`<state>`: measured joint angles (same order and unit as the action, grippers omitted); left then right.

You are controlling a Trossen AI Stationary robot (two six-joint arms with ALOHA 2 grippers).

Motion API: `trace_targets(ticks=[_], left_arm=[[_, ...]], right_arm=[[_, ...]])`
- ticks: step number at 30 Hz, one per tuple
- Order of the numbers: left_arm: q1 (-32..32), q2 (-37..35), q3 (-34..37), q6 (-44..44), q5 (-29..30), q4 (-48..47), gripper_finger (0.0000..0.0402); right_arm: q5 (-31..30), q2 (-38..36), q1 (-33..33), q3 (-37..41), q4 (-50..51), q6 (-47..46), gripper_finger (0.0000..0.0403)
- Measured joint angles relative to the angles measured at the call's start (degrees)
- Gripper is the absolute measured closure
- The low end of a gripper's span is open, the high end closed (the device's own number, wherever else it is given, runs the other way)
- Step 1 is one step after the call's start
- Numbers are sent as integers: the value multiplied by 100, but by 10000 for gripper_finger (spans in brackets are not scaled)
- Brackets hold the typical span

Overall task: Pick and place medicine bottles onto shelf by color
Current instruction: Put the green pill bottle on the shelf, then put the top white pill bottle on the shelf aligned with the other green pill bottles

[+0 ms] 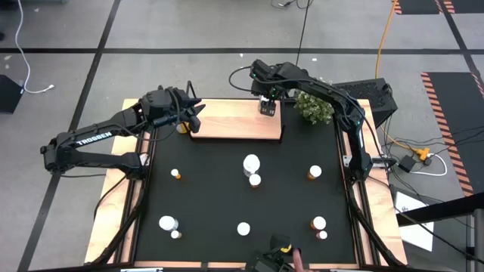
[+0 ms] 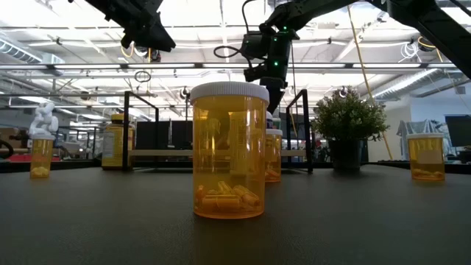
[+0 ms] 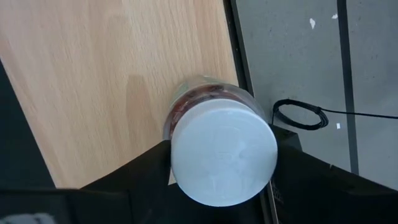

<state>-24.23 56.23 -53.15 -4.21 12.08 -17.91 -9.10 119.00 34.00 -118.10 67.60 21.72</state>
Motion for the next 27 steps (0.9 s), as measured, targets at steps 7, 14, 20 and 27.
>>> trace_targets(ticks=[7,14,20,27], left_arm=[[0,1,0,-64,0,-16,279],[0,2,2,-74,0,-87,279],[-4,0,2,-58,0,-130,279],[-9,-9,2,221,-80,-284,279]], right_arm=[[-1,-12,4,6,-100,21,94],[-178,-339,-74,9,-212,-51,66],[-307,-827,-177,9,-459,-750,63],[-325,-1502,-624,9,-620,-2441,62]])
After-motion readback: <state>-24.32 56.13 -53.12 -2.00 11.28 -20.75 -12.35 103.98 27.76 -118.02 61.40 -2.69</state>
